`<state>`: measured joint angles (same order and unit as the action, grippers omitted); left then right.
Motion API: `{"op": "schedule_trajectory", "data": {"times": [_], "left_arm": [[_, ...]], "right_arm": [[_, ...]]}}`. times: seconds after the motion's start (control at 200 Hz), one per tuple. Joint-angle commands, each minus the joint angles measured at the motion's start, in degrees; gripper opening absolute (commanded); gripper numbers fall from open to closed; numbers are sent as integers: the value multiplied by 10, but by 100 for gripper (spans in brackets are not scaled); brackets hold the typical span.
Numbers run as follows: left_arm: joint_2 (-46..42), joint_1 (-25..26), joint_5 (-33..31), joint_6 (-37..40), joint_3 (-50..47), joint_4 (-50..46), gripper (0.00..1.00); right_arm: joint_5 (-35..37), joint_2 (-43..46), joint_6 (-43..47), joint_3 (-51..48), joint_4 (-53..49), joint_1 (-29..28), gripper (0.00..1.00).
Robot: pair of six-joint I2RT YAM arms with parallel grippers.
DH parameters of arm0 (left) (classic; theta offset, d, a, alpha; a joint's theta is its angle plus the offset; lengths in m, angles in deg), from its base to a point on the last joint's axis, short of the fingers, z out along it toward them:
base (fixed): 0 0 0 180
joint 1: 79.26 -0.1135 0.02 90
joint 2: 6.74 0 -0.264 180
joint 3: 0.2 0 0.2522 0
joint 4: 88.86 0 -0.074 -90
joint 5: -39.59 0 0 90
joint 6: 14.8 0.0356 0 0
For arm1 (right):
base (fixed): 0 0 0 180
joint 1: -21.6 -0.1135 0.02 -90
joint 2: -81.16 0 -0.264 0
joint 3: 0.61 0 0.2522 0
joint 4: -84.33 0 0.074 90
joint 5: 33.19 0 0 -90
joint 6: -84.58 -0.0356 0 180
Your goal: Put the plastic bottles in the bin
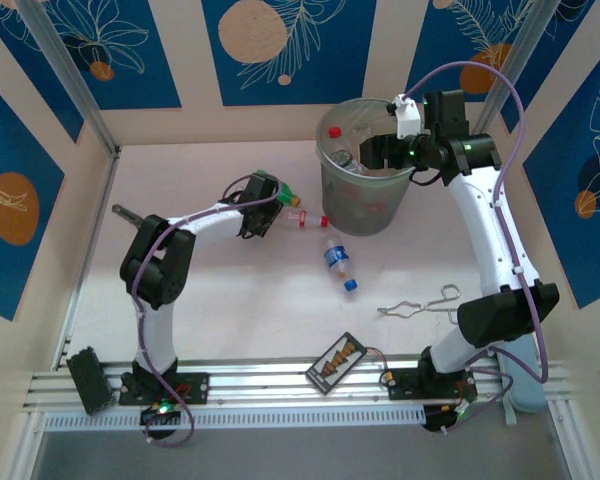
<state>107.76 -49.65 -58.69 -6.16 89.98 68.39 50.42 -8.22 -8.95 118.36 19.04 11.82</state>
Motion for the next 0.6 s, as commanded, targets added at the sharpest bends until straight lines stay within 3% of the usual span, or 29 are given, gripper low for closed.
{"op": "schedule_trajectory", "data": {"times": [0.0, 0.215, 0.59], "left_arm": [[-11, -6, -28, -27, -24, -22, 57], [-48, -19, -42, -31, -64, -1, 49], [-129, -48, -43, 19, -124, 37, 44]], "right_arm": [[-4, 20, 2, -6, 5, 2, 73], [-16, 32, 1, -25, 18, 3, 73], [-36, 36, 24, -18, 17, -30, 73]]}}
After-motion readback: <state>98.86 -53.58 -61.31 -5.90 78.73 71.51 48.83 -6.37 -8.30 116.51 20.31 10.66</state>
